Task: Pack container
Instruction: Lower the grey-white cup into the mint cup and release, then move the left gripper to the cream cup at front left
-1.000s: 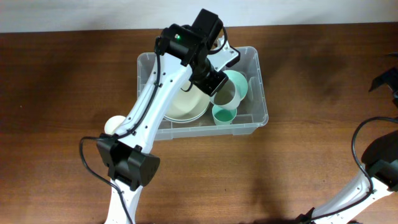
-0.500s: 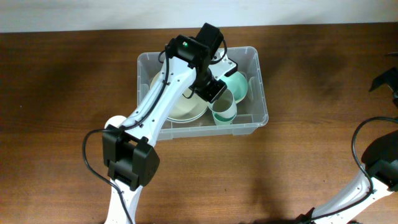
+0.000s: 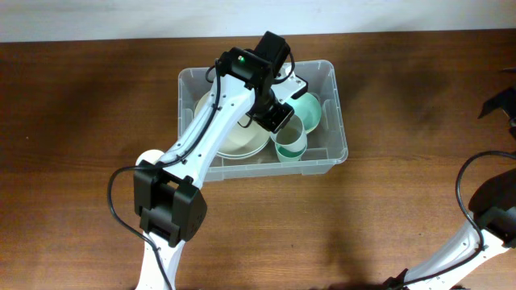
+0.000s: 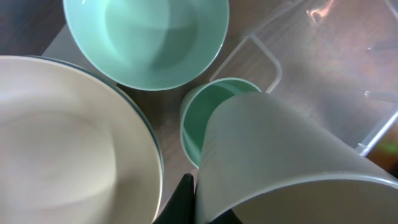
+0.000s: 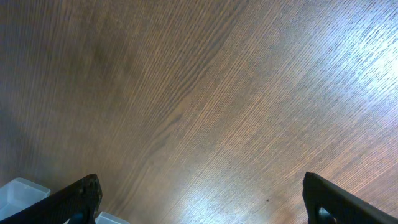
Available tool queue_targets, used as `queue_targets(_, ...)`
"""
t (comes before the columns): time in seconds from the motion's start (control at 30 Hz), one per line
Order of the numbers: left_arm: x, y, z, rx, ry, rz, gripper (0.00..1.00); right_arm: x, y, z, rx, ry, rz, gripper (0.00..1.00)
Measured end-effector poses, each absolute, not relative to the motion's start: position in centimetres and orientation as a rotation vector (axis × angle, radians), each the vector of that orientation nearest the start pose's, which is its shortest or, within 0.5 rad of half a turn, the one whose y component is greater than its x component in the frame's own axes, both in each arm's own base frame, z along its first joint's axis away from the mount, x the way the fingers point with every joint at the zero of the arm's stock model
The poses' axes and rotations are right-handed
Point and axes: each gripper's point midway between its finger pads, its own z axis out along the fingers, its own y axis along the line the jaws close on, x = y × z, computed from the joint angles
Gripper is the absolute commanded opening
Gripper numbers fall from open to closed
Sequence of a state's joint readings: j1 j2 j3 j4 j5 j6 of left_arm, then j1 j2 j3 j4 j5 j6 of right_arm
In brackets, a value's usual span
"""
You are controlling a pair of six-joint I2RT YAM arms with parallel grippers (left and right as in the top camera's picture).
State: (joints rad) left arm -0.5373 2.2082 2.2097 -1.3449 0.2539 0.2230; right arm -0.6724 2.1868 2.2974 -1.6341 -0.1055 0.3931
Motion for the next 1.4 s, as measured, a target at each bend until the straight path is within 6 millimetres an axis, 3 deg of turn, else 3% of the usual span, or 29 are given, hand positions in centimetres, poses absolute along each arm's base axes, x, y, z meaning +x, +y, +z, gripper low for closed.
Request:
queue_targets(0.3, 38.7, -27.5, 14.6, 1.116, 2.726, -0.379, 0.07, 34.1, -24.8, 17.1, 1.559, 2.652, 0.15, 0.99)
queue_targets(0.4, 38.8, -27.5, 14.6, 1.116, 2.726, -0.376, 0.16, 34.1, -24.8, 17.1, 1.559, 2.652, 0.15, 0.99)
queue_targets(0.57, 38.8, -27.5, 14.6, 1.106, 2.731, -0.374, 0.21, 34.1, -24.8, 17.1, 1.559, 2.652, 0.151, 0.99)
queue_targets(0.7, 38.8, -27.5, 14.6, 1.103, 2.731, -0.372, 0.33, 34.1, -24.8, 17.1, 1.558, 2.653, 0.15, 0.99)
queue_targets(0.73, 38.9, -27.5, 14.6, 1.1, 2.728, -0.372, 0.36, 34.1, -24.8, 17.1, 1.558, 2.652, 0.15, 0.99)
queue_targets(0.83, 39.3, -27.7, 14.7, 1.088, 2.713, -0.375, 0.77, 34.1, -24.8, 17.1, 1.56, 2.652, 0.15, 0.99)
queue_targets(0.97, 39.7, -27.2, 15.5, 1.047, 2.721, -0.36, 0.97, 34.1, -24.8, 17.1, 1.559, 2.652, 0.15, 0.99)
queue_targets(1.03, 40.7, -26.2, 16.5, 0.979, 2.721, -0.319, 0.99, 34.1, -24.8, 17.1, 1.559, 2.652, 0.15, 0.99)
queue_targets(1.13, 42.8, -23.1, 18.5, 0.813, 2.727, -0.221, 0.99, 34.1, -24.8, 17.1, 1.559, 2.652, 0.151, 0.99)
queue_targets(1.27, 43.9, -16.4, 21.0, 0.505, 2.785, -0.082, 0.99, 34.1, -24.8, 17.1, 1.56, 2.651, 0.151, 0.99)
queue_targets(1.4, 43.0, -8.9, 24.1, 0.142, 2.815, 0.034, 0.99, 34.1, -24.8, 17.1, 1.559, 2.652, 0.15, 0.99)
